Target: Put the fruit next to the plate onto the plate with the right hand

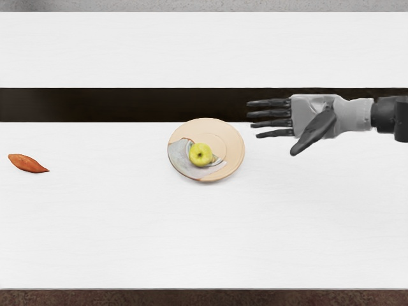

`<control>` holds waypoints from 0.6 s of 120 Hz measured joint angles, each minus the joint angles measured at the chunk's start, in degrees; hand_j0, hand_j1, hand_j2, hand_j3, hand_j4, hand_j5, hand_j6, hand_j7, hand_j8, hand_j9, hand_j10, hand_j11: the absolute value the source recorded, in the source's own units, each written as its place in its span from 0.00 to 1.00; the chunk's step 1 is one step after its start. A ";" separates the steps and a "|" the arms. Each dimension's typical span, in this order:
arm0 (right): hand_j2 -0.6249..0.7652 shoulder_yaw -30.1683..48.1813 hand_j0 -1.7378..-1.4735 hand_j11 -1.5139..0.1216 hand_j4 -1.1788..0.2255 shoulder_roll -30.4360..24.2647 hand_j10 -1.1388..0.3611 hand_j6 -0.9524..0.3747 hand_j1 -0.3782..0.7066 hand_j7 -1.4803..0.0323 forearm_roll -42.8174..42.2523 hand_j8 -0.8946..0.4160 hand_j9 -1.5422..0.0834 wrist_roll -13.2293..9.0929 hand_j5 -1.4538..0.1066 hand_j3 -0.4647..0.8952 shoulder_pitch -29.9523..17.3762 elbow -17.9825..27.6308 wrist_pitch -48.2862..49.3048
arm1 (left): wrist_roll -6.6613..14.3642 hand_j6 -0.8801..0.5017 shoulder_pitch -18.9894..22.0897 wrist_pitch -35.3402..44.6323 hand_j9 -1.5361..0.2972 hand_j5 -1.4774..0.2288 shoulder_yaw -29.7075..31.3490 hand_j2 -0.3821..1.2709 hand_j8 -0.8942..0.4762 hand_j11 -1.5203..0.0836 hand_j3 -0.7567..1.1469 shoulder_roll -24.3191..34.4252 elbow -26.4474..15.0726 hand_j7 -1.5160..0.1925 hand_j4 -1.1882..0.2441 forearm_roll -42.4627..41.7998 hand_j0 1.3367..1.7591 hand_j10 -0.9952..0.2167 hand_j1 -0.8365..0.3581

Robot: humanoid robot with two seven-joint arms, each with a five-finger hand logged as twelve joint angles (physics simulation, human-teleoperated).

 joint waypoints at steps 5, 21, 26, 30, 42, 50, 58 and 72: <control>0.44 -0.01 0.30 0.88 0.80 -1.45 0.72 0.68 0.09 0.93 2.10 0.64 0.90 -0.03 0.88 0.34 -1.75 -0.11 0.18 | 0.00 0.46 0.00 0.00 0.66 0.68 0.00 0.26 0.47 0.75 0.40 0.00 0.00 0.70 0.66 0.00 0.76 0.62 0.75; 0.44 -0.03 0.30 0.89 0.81 -7.34 0.73 0.68 0.08 0.94 7.97 0.65 0.91 -0.08 0.89 0.34 -6.98 -0.32 0.45 | 0.00 0.46 0.00 0.00 0.66 0.68 0.00 0.26 0.47 0.75 0.40 0.00 -0.01 0.70 0.66 0.00 0.76 0.62 0.75; 0.44 -0.03 0.30 0.89 0.81 -8.75 0.73 0.69 0.08 0.94 9.43 0.65 0.91 -0.08 0.89 0.34 -8.35 -0.63 0.48 | 0.00 0.46 0.00 0.00 0.66 0.68 -0.01 0.26 0.47 0.75 0.40 0.00 -0.01 0.70 0.66 0.00 0.76 0.62 0.75; 0.44 -0.05 0.30 0.89 0.81 -9.53 0.73 0.69 0.08 0.94 10.30 0.65 0.91 -0.09 0.89 0.34 -9.22 -0.88 0.50 | 0.00 0.46 0.00 0.00 0.66 0.68 -0.01 0.26 0.47 0.75 0.40 0.00 -0.02 0.70 0.66 0.00 0.76 0.62 0.75; 0.44 -0.10 0.30 0.89 0.81 -10.81 0.73 0.69 0.07 0.94 11.76 0.65 0.92 -0.06 0.90 0.34 -10.65 -1.21 0.54 | 0.00 0.46 0.00 0.00 0.66 0.68 -0.01 0.26 0.47 0.75 0.40 0.00 -0.01 0.70 0.66 0.00 0.76 0.62 0.75; 0.44 -0.11 0.30 0.89 0.81 -11.19 0.73 0.69 0.07 0.94 12.20 0.65 0.92 -0.04 0.90 0.34 -11.07 -1.14 0.55 | 0.00 0.46 0.00 0.00 0.66 0.68 -0.01 0.26 0.47 0.75 0.40 0.00 -0.01 0.70 0.66 0.00 0.76 0.62 0.75; 0.44 -0.06 0.30 0.89 0.81 -11.40 0.74 0.69 0.07 0.95 12.69 0.66 0.92 -0.03 0.90 0.34 -11.22 -0.97 0.56 | 0.00 0.46 0.00 0.00 0.66 0.68 0.00 0.26 0.47 0.75 0.40 0.00 -0.02 0.70 0.66 0.00 0.76 0.62 0.75; 0.44 -0.01 0.30 0.90 0.82 -11.64 0.74 0.69 0.07 0.95 13.40 0.66 0.92 -0.02 0.90 0.34 -11.20 -0.37 0.56 | 0.00 0.46 0.00 0.00 0.66 0.68 -0.01 0.26 0.47 0.75 0.40 0.00 -0.01 0.70 0.66 0.00 0.76 0.62 0.75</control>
